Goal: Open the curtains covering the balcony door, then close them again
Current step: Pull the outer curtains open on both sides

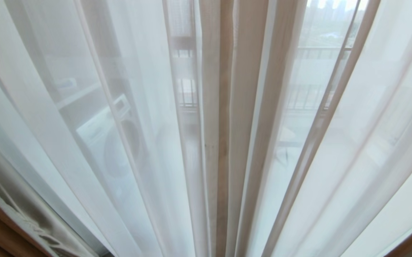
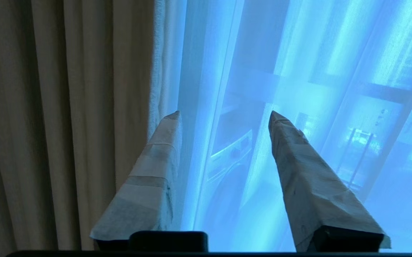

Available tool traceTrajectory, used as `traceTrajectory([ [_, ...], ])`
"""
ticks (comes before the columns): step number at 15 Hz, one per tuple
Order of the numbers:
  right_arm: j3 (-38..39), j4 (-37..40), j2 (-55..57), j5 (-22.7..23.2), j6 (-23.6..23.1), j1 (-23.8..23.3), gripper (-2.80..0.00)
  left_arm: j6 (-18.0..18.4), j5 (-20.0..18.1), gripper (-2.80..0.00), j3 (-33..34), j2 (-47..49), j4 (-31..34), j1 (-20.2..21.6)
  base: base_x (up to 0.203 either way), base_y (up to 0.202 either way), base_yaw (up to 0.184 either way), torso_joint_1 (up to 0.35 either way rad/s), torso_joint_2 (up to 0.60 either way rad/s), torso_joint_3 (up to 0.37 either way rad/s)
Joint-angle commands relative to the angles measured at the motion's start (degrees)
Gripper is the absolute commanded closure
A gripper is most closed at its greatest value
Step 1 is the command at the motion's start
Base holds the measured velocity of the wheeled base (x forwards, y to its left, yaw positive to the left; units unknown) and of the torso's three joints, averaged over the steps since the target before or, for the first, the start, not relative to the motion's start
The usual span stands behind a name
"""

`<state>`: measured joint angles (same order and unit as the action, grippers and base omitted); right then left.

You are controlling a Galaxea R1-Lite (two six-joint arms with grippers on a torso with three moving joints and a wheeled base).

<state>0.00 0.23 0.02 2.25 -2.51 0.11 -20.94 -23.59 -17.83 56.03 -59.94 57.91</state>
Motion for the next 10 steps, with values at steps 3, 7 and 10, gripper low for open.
traceTrajectory([
  [3, 0.0, 0.0, 0.0, 0.0, 0.0, 0.1, 0.00, 0.1, -0.2, 0.00, 2.0, 0.0, -0.3, -0.4, 0.000, 0.000, 0.000, 0.000, 0.00, 0.000],
  [7, 0.0, 0.0, 0.0, 0.0, 0.0, 0.0, 0.00, 0.1, -0.4, 0.00, 4.0, -0.9, -0.4, -0.7, 0.000, 0.000, 0.000, 0.000, 0.00, 0.000],
  [10, 0.0, 0.0, 0.0, 0.0, 0.0, 0.1, 0.00, 0.2, -0.9, 0.00, 4.5, -0.9, -0.5, -2.8, 0.000, 0.000, 0.000, 0.000, 0.00, 0.000],
])
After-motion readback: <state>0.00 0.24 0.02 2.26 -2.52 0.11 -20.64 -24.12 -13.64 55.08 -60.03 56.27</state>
